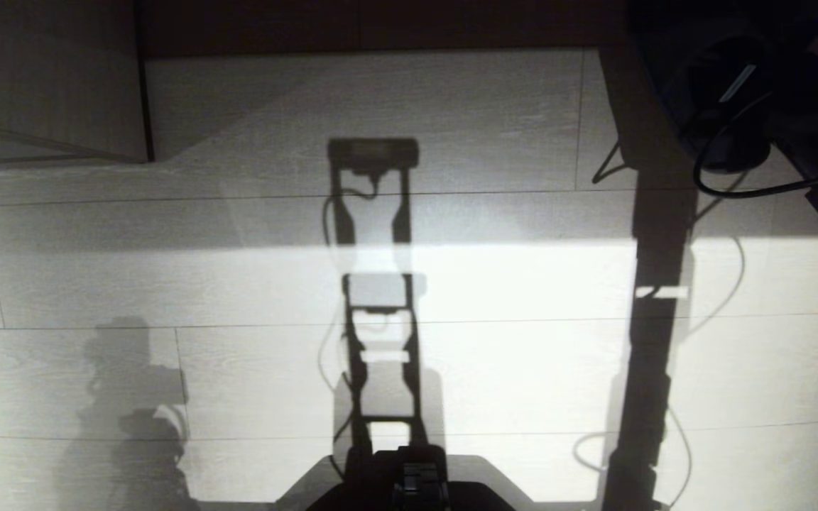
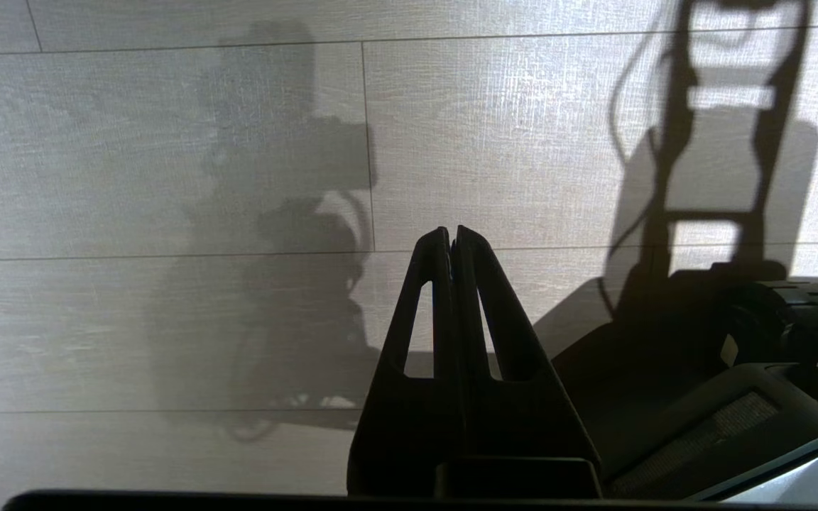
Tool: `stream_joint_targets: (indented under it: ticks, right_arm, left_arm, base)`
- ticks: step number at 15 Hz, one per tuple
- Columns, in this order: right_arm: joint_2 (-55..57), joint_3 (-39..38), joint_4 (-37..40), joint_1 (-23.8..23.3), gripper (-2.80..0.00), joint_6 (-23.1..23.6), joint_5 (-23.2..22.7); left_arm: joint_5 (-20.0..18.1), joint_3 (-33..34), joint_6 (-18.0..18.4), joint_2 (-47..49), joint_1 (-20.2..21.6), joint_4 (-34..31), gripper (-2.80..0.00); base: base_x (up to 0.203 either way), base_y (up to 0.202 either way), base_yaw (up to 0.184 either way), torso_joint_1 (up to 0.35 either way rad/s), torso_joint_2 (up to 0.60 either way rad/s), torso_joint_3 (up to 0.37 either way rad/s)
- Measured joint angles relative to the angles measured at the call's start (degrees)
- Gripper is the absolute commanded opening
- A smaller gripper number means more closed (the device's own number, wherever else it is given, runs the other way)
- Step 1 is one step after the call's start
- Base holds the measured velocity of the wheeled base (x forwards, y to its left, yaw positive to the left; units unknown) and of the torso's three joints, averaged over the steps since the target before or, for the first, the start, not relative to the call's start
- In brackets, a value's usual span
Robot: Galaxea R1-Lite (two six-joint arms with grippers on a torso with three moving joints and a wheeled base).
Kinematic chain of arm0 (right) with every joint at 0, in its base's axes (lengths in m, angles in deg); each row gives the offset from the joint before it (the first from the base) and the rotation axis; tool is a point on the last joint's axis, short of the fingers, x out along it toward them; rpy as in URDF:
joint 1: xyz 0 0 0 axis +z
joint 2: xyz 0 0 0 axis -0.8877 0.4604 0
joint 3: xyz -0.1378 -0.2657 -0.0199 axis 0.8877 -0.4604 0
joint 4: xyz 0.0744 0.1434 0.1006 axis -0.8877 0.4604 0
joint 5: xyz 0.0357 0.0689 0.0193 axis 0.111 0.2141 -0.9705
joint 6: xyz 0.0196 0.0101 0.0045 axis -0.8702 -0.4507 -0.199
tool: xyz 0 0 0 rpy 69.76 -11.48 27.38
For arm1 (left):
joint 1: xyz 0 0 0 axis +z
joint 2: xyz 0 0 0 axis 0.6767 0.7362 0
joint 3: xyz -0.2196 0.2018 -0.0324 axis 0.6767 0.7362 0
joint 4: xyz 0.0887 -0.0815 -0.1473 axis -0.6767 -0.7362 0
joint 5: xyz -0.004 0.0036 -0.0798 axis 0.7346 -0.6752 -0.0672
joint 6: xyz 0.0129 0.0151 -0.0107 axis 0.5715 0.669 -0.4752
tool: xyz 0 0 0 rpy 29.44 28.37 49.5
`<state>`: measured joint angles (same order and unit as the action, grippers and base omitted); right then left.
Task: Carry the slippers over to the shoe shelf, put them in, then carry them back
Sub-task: Pick up the slippers on the floor, then place the slippers into the shoe cabinet
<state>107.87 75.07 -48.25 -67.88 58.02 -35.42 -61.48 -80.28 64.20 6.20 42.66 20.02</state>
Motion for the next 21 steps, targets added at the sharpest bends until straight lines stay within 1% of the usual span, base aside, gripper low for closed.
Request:
stream_joint_targets:
  ticks: [5,21]
  right_arm:
    - [-9.00,-10.83,0.06,-0.16,-2.80,0.05,-0.02]
    - [-35.46,-37.94,0.34,-0.11,-2.80,1.07,-0.11]
  left_arm:
    - [0.00,0.00,-0.02,0.00,0.00,-0.02,-2.80]
    - [0.00,0.00,-0.02,0.01,0.00,-0.01,-2.80]
  base:
    - [0.000,0.000,0.000,0.000,0.00,0.000]
    - [0.000,0.000,0.000,0.000,0.00,0.000]
